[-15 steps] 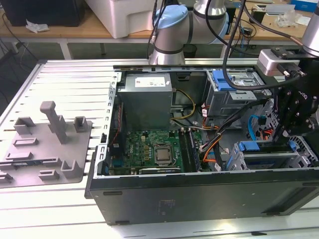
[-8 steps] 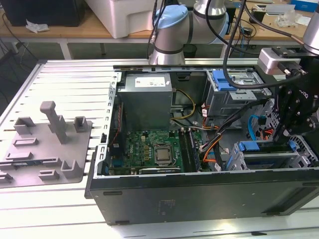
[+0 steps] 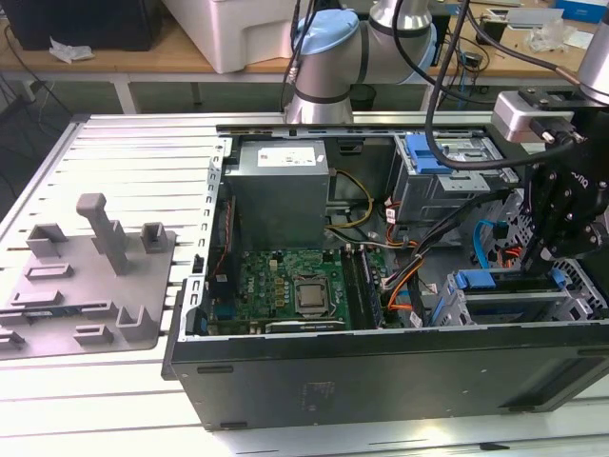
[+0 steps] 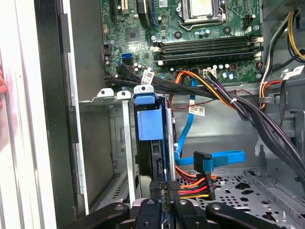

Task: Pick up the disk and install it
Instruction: 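Insert the first disk wire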

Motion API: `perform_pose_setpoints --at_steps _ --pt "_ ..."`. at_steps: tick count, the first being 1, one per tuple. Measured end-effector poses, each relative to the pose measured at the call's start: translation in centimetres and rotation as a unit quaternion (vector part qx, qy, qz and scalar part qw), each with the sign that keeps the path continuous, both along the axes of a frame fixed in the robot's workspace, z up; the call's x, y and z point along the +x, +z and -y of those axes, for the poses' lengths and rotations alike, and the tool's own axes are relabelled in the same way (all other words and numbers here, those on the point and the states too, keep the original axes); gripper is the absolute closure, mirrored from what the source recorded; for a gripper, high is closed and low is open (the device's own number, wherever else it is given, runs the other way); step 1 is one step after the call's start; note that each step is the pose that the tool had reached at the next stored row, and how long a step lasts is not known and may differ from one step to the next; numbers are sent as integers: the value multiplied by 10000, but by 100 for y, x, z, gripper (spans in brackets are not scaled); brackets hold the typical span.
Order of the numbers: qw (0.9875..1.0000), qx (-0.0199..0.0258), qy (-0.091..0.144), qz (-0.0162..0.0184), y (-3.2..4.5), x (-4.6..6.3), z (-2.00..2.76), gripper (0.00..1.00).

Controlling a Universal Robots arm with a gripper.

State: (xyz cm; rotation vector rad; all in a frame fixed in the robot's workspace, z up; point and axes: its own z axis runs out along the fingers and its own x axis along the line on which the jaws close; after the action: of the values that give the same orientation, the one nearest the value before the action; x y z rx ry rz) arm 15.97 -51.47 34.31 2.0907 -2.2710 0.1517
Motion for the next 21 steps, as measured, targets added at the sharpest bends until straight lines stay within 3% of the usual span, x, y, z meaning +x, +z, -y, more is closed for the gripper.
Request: perform_pose_setpoints --at_steps 21 --pt "10000 -1 -4 0 -28 -7 8 83"
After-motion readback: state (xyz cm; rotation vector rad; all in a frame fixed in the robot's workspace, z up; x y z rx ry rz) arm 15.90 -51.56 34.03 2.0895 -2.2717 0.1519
